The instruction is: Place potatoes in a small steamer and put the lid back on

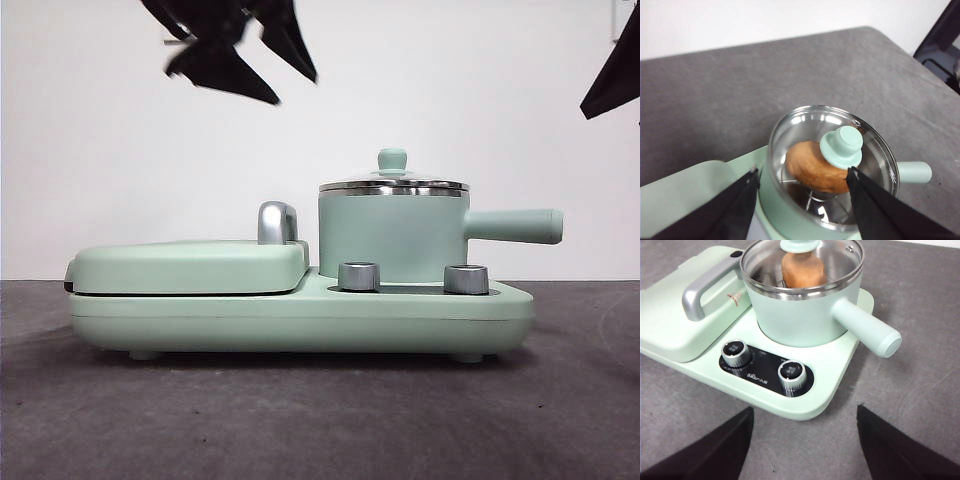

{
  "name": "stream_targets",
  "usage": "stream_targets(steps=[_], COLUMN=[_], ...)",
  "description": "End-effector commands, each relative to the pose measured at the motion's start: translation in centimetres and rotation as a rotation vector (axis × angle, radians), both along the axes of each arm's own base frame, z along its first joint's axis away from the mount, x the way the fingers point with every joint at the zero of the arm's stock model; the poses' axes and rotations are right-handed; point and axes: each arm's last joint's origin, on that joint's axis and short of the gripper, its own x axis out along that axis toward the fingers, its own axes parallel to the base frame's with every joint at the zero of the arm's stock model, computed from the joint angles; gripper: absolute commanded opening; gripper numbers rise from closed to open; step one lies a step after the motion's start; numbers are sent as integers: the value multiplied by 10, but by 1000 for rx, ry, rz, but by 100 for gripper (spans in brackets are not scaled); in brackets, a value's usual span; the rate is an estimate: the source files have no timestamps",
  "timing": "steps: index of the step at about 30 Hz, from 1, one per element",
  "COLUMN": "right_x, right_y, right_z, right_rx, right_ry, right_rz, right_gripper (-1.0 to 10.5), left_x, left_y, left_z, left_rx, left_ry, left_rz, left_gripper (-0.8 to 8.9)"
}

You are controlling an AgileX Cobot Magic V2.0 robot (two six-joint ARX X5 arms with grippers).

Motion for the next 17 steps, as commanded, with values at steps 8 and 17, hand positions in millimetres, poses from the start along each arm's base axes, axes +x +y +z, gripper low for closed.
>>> stream_targets(steps=[8,17], right_x=[0,0], right_y=[1,1], right_z=[1,-2], right_rx=[-2,-12], right_ry=[-4,20], right_rz=[9,10], right_gripper=[324,324], left_x=[-54,-119], left_y=[33,74], left_z=[-26,-63], left_rx=[20,-34], left_ry=[42,130], left_rz=[6,101], left_gripper=[279,279])
